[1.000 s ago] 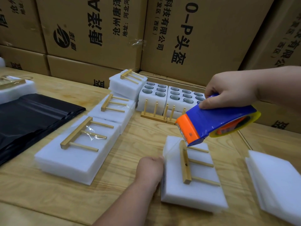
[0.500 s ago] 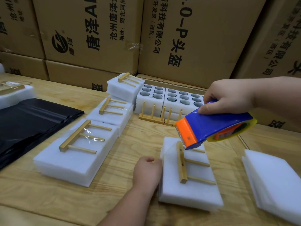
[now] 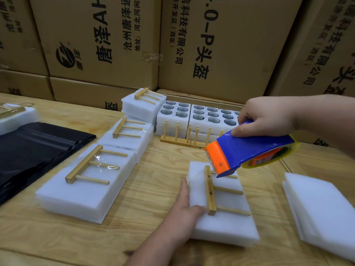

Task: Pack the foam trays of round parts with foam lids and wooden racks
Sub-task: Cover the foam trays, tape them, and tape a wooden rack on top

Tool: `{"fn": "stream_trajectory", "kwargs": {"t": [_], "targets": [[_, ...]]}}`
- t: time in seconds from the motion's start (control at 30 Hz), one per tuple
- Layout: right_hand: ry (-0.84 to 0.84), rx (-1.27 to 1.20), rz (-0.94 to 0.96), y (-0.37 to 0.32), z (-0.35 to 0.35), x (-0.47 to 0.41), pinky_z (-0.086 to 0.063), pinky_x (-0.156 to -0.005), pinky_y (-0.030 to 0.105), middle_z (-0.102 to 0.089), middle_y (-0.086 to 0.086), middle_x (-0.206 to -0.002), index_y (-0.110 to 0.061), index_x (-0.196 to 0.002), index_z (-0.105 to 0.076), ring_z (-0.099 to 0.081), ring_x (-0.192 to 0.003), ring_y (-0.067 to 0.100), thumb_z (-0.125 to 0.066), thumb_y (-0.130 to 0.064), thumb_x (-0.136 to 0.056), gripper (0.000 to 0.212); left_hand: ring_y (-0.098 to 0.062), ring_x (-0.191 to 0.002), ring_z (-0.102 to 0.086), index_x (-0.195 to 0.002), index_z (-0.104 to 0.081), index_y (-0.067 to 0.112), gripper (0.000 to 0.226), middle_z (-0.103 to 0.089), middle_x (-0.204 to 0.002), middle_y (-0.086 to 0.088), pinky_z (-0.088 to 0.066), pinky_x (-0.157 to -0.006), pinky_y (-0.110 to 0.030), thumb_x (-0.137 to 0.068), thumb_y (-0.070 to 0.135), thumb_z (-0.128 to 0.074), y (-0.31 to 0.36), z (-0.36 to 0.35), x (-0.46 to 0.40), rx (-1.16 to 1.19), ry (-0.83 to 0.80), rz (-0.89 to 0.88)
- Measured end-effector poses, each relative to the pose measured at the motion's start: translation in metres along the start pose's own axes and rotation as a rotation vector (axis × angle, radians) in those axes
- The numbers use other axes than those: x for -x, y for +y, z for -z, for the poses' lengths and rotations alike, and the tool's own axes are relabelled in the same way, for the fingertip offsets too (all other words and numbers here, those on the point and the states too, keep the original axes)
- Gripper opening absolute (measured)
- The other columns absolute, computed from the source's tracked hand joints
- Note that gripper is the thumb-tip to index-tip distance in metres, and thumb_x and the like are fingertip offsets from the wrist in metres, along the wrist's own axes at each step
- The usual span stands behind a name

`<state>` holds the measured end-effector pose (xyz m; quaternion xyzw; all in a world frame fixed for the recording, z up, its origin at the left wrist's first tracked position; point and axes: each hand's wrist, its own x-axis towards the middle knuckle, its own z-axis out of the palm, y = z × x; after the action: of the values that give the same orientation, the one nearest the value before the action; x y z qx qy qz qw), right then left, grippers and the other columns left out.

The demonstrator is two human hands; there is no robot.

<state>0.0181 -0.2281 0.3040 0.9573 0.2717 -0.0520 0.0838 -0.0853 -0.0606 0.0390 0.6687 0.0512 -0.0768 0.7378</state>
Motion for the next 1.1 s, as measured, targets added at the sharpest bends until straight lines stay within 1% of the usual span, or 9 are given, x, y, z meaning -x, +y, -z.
{"fn": "stream_trajectory", "kwargs": {"t": [0.1, 0.27, 0.37, 0.43, 0.47, 0.53, 0.73, 0.93, 1.1], "targets": [[-0.005, 0.004, -0.002, 0.001, -0.001, 0.0, -0.041, -0.053, 0.025, -0.065, -0.002, -0.07, -0.02, -0.072, -0.069, -0.057, -0.06, 0.011, -0.051, -0.065, -0.09, 0.051, -0.01, -0.139, -0.043, -0.163, -0.004, 0.033, 0.114, -0.032, -0.159, 0.013, -0.037, -0.117, -0.034, -0.066, 0.032, -0.065, -0.005, -0.002, -0.001, -0.023, 0.008, -0.017], [-0.027, 0.003, -0.009, 0.005, -0.004, 0.0, -0.044, -0.054, 0.023, -0.068, -0.003, -0.074, -0.02, -0.079, -0.071, -0.063, -0.065, 0.012, -0.051, -0.065, -0.092, 0.05, -0.004, -0.126, -0.05, -0.163, -0.009, 0.036, 0.111, -0.041, -0.145, 0.019, -0.042, -0.089, -0.013, -0.065, 0.035, -0.061, -0.004, -0.001, -0.003, -0.098, 0.014, 0.001], [-0.023, -0.014, -0.02, 0.008, -0.006, 0.0, -0.048, -0.056, 0.026, -0.069, -0.002, -0.075, -0.021, -0.08, -0.072, -0.065, -0.068, 0.014, -0.052, -0.065, -0.092, 0.05, -0.005, -0.128, -0.049, -0.163, -0.007, 0.036, 0.113, -0.041, -0.143, 0.021, -0.044, -0.097, -0.02, -0.064, 0.043, -0.062, 0.007, 0.002, -0.003, -0.204, 0.01, -0.003], [-0.017, -0.032, -0.025, 0.011, -0.008, -0.001, -0.047, -0.056, 0.027, -0.068, -0.003, -0.074, -0.022, -0.078, -0.071, -0.064, -0.067, 0.013, -0.053, -0.065, -0.091, 0.048, -0.005, -0.144, -0.035, -0.163, -0.002, 0.037, 0.117, -0.029, -0.156, 0.023, -0.033, -0.115, -0.026, -0.065, 0.055, -0.065, 0.018, 0.004, -0.006, -0.296, 0.006, -0.059], [-0.017, -0.041, -0.028, 0.012, -0.009, 0.0, -0.045, -0.056, 0.026, -0.068, -0.004, -0.072, -0.023, -0.076, -0.069, -0.063, -0.066, 0.012, -0.054, -0.065, -0.091, 0.047, -0.001, -0.152, -0.017, -0.162, 0.002, 0.038, 0.12, -0.013, -0.162, 0.026, -0.022, -0.12, -0.025, -0.067, 0.059, -0.068, 0.024, 0.005, -0.008, -0.368, -0.006, -0.116], [-0.017, -0.048, -0.032, 0.014, -0.011, 0.0, -0.044, -0.055, 0.026, -0.066, -0.005, -0.07, -0.024, -0.074, -0.068, -0.062, -0.064, 0.011, -0.054, -0.065, -0.091, 0.046, 0.01, -0.146, 0.016, -0.159, 0.01, 0.044, 0.121, 0.014, -0.155, 0.032, -0.007, -0.117, -0.022, -0.072, 0.061, -0.073, 0.034, 0.007, -0.015, -0.511, -0.06, -0.216], [-0.02, -0.052, -0.033, 0.022, -0.016, 0.003, -0.044, -0.055, 0.025, -0.067, -0.003, -0.072, -0.021, -0.077, -0.07, -0.062, -0.065, 0.012, -0.052, -0.067, -0.09, 0.051, 0.016, -0.133, 0.034, -0.158, 0.013, 0.047, 0.128, 0.022, -0.153, 0.027, -0.008, -0.114, -0.022, -0.07, 0.062, -0.08, 0.039, 0.011, -0.035, -0.703, -0.228, -0.272], [-0.006, -0.045, -0.023, 0.028, -0.025, 0.002, -0.042, -0.057, 0.027, -0.067, -0.002, -0.075, -0.02, -0.08, -0.07, -0.061, -0.068, 0.014, -0.051, -0.068, -0.09, 0.052, 0.005, -0.146, 0.026, -0.162, 0.01, 0.03, 0.123, 0.016, -0.165, 0.023, 0.001, -0.116, -0.02, -0.075, 0.073, -0.066, 0.021, -0.001, -0.041, -0.747, -0.119, -0.286], [-0.015, -0.036, -0.022, 0.033, -0.029, 0.0, -0.044, -0.057, 0.027, -0.068, -0.002, -0.075, -0.019, -0.081, -0.071, -0.063, -0.069, 0.014, -0.049, -0.069, -0.089, 0.055, 0.004, -0.148, 0.021, -0.162, 0.008, 0.028, 0.129, 0.013, -0.166, 0.022, 0.0, -0.117, -0.02, -0.062, 0.084, -0.051, 0.018, -0.01, -0.038, -0.727, -0.017, -0.25]]}}
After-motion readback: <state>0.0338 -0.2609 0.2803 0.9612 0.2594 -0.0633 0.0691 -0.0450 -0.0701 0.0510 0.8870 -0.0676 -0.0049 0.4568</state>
